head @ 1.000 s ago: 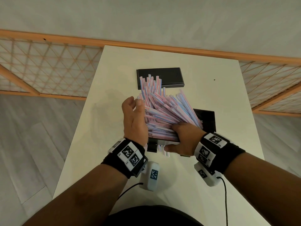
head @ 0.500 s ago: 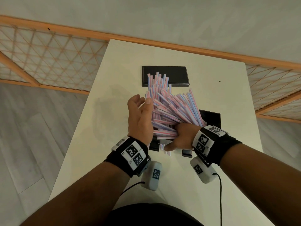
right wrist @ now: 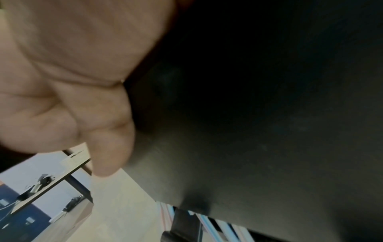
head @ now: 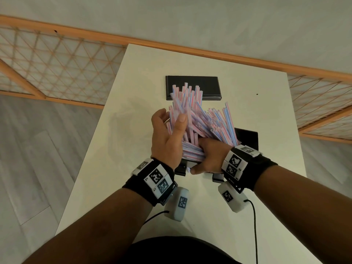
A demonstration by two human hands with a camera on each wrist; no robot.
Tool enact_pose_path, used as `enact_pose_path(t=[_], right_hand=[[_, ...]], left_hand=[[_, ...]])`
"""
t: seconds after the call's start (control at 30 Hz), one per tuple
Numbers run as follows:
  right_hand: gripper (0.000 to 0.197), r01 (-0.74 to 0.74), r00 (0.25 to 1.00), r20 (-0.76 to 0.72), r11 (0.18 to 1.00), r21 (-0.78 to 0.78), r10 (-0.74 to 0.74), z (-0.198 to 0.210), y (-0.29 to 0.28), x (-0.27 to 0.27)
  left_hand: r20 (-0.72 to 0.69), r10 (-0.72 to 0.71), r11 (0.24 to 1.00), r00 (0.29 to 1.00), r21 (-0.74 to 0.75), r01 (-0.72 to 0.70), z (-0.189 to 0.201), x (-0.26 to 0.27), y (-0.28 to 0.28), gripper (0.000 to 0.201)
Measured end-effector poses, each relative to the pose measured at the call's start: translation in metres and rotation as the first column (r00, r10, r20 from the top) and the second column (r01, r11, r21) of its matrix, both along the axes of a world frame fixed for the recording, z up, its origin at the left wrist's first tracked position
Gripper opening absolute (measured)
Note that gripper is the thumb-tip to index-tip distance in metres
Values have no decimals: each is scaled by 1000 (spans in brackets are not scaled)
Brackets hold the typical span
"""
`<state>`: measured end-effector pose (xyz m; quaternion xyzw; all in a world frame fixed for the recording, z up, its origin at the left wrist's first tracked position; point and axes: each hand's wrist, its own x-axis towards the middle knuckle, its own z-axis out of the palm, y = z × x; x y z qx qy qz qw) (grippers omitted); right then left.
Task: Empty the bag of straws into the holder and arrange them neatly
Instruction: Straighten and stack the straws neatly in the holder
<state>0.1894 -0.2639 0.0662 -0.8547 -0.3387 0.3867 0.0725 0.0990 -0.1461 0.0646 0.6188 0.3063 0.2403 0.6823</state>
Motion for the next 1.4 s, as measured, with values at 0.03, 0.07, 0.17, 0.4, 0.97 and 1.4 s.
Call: enact_pose_path(t=[0.03, 0.07, 0.17, 0.4, 0.97, 1.4], right_hand=[[59, 8, 1000, 14, 1000, 20, -9, 0, 0, 0], [59, 12, 1000, 26, 999, 44, -13, 1, 0, 0], [72, 31, 998, 44, 992, 124, -37, 4, -3, 1], [60, 60, 996, 65, 994, 88, -66, -3, -16, 2], [84, 47, 964, 242, 970, 238, -106, 13, -33, -14], [64, -20, 973, 230, 998, 63, 5, 3, -44, -19]], left_hand=[[-7, 2, 1000, 1000, 12, -2, 0, 0, 0, 87], [-8, 9, 1000, 1000, 18, -8, 1, -1, 1, 88], [65, 55, 998, 996, 6, -56, 8, -2, 4, 89], [186, 133, 986, 973, 71, -148, 31, 3, 22, 83], [-39, 17, 996, 999, 91, -13, 17, 4, 18, 79], [-63, 71, 989, 996, -122, -78, 9, 5, 11, 85]])
